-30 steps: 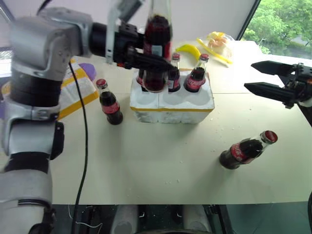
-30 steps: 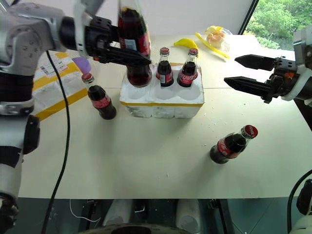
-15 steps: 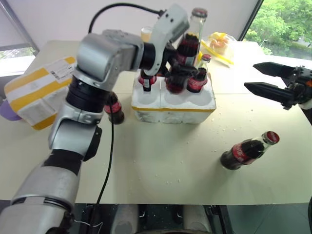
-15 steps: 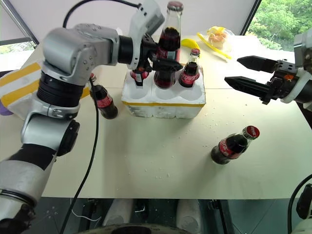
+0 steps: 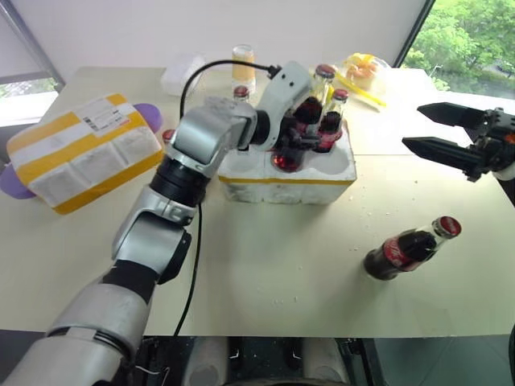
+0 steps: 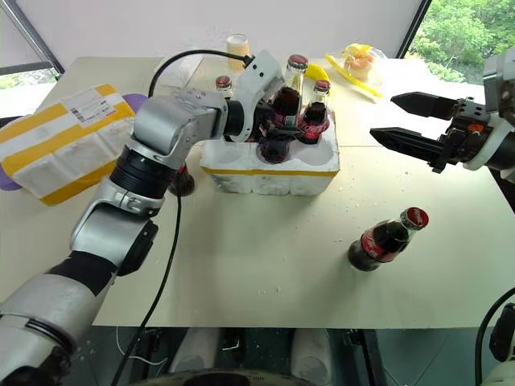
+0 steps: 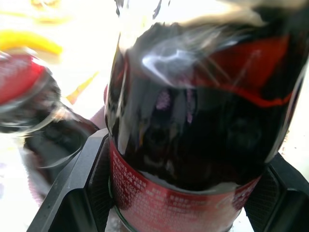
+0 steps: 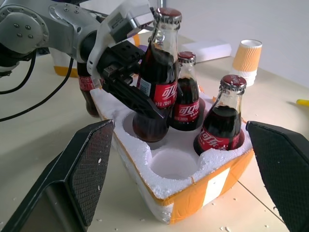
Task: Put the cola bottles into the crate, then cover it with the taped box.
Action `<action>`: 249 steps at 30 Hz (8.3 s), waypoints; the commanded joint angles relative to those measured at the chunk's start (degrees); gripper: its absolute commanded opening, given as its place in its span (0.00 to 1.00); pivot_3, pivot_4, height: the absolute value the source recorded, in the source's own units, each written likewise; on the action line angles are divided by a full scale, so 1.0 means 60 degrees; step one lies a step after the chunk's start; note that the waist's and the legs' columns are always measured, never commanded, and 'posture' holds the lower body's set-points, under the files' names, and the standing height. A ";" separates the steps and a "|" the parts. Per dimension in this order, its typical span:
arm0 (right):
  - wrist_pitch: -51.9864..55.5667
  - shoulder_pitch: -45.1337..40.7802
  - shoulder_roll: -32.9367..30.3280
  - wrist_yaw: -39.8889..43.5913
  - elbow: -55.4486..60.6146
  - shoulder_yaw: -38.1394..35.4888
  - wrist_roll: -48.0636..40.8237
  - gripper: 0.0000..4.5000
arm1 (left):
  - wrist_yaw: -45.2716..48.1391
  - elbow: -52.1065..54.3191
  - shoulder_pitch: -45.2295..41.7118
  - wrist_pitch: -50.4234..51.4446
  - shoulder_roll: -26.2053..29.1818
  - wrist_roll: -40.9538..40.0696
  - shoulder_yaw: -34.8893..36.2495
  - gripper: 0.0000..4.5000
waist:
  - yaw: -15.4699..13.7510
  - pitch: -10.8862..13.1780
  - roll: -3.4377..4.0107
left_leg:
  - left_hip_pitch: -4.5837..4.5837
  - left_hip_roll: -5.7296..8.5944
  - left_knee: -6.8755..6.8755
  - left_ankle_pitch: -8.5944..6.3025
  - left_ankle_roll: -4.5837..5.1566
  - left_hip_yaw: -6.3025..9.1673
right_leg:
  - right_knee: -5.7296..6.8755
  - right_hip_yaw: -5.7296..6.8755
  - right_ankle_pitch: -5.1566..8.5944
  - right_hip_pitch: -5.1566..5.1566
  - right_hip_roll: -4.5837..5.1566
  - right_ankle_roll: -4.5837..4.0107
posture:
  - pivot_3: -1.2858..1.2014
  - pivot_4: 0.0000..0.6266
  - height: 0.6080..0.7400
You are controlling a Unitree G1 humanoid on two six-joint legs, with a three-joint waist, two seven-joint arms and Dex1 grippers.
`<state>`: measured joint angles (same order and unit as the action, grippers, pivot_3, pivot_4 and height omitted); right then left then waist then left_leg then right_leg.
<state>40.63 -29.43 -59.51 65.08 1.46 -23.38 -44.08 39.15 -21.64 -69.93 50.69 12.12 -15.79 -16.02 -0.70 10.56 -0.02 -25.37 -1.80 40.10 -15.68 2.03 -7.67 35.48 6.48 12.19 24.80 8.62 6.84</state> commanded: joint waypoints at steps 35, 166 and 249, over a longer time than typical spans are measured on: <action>-0.0179 -0.0760 -0.0709 0.1822 -0.0074 0.1016 0.0174 1.00 | 0.1105 0.6121 0.0848 0.5092 0.4223 -0.4012 0.3595 0.99 | 0.0036 -0.0002 0.0004 | 0.0018 -0.0006 -0.0002 0.0000 -0.0002 0.0018 | 0.0001 0.0000 0.0000 -0.0018 -0.0002 0.0000 | 0.52 0.24 1.00; 0.0255 -0.0224 -0.0557 -0.0165 0.0299 -0.0372 -0.0154 1.00 | 0.6544 0.2967 0.2565 -0.0226 0.6162 -0.2899 0.3791 0.98 | 0.0200 0.0026 -0.0039 | 0.0001 -0.0012 0.0001 -0.0001 0.0002 0.0026 | -0.0012 0.0021 -0.0008 -0.0019 0.0005 -0.0004 | 0.52 0.24 1.00; -0.0409 0.4322 0.2449 -0.6056 0.5084 -0.1961 -0.3034 0.63 | 0.5259 0.5800 0.4335 -0.0857 0.5263 -0.3447 0.2008 1.00 | 0.0022 -0.0022 0.0019 | 0.0038 -0.0008 -0.0011 -0.0011 0.0012 0.0042 | -0.0013 -0.0008 -0.0002 -0.0040 -0.0011 -0.0009 | 0.52 0.24 1.00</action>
<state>38.11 0.24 -43.28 29.83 33.11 -36.15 -60.79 71.01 12.05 -42.93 46.00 43.44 -35.74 -5.77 -0.57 10.43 0.09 -25.14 -1.85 40.02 -15.73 2.07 -7.42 35.42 6.44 12.17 24.57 8.55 6.78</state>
